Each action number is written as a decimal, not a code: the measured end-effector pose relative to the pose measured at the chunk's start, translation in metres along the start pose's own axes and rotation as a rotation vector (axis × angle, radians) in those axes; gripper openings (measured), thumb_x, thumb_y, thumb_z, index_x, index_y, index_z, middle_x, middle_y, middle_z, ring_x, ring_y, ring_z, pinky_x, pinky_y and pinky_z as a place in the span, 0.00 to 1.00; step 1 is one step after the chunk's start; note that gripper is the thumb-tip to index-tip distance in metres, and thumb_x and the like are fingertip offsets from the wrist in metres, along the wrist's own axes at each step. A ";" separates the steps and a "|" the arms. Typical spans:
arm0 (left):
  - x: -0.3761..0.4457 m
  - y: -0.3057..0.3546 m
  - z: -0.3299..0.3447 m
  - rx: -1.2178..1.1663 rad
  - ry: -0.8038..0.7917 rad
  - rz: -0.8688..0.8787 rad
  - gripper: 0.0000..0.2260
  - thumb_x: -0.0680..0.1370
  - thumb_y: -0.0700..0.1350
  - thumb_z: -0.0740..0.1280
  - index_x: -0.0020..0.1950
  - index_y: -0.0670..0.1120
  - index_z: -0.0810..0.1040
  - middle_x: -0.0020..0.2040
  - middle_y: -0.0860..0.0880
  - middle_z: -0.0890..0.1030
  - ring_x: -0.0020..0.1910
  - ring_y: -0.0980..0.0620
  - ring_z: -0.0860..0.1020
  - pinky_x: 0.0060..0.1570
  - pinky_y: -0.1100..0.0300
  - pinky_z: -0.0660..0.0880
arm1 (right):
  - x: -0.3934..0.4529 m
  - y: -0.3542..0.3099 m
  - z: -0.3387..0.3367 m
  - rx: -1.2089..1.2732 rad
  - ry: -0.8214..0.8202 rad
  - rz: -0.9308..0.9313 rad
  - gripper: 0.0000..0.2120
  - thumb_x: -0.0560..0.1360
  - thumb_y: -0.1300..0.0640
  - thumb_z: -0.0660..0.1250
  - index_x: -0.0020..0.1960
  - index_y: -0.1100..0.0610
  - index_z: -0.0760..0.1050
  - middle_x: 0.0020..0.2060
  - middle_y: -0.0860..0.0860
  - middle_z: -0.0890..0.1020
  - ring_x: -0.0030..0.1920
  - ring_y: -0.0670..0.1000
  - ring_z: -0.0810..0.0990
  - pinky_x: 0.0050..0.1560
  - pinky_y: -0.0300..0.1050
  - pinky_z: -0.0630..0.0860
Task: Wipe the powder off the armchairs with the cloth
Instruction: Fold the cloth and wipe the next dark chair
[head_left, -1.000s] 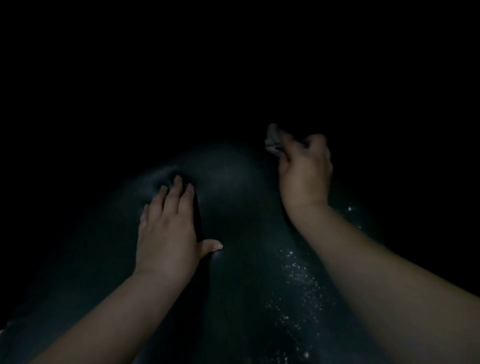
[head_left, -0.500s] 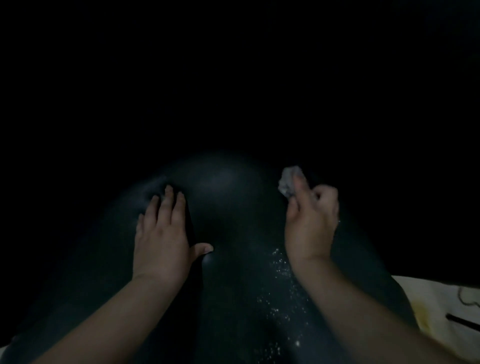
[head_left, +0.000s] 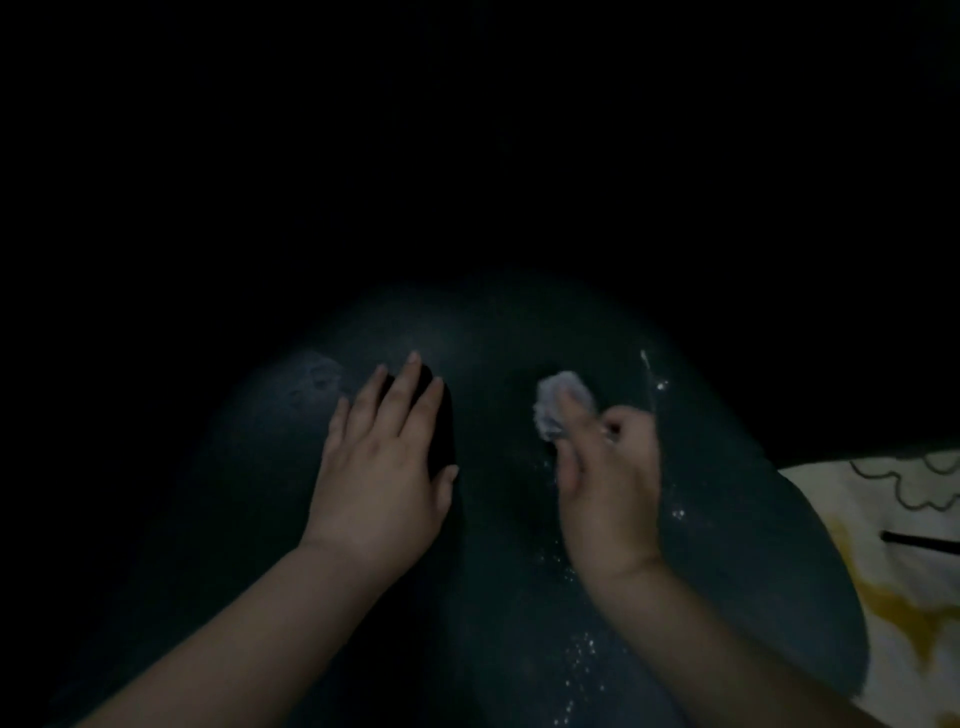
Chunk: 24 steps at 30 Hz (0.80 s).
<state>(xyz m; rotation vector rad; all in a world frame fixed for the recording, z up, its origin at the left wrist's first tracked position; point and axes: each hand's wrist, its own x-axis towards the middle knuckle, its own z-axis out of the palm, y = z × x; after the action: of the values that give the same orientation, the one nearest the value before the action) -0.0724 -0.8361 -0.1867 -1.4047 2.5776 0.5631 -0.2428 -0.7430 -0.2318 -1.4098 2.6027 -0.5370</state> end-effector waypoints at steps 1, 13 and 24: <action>0.002 0.003 0.000 -0.009 -0.006 0.022 0.35 0.78 0.59 0.60 0.79 0.51 0.47 0.79 0.52 0.42 0.77 0.49 0.42 0.73 0.51 0.39 | 0.003 -0.003 0.001 -0.007 0.004 -0.149 0.06 0.77 0.43 0.62 0.52 0.39 0.74 0.46 0.47 0.70 0.47 0.51 0.72 0.46 0.52 0.75; 0.014 0.000 -0.001 -0.021 -0.027 0.107 0.31 0.77 0.57 0.63 0.77 0.50 0.58 0.79 0.49 0.54 0.77 0.47 0.50 0.75 0.49 0.50 | -0.007 0.008 0.001 0.193 -0.017 0.048 0.19 0.76 0.58 0.60 0.66 0.47 0.74 0.54 0.58 0.73 0.52 0.58 0.70 0.50 0.49 0.69; 0.014 -0.016 0.001 -0.018 0.010 0.081 0.29 0.76 0.54 0.67 0.74 0.47 0.65 0.76 0.47 0.61 0.75 0.45 0.56 0.71 0.42 0.61 | -0.019 0.020 0.006 0.077 0.194 0.248 0.09 0.78 0.46 0.64 0.54 0.49 0.75 0.45 0.45 0.69 0.43 0.40 0.70 0.47 0.45 0.71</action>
<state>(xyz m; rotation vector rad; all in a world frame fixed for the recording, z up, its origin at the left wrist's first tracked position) -0.0665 -0.8541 -0.1962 -1.3169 2.6535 0.5939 -0.2460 -0.7194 -0.2460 -1.0389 2.8161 -0.7612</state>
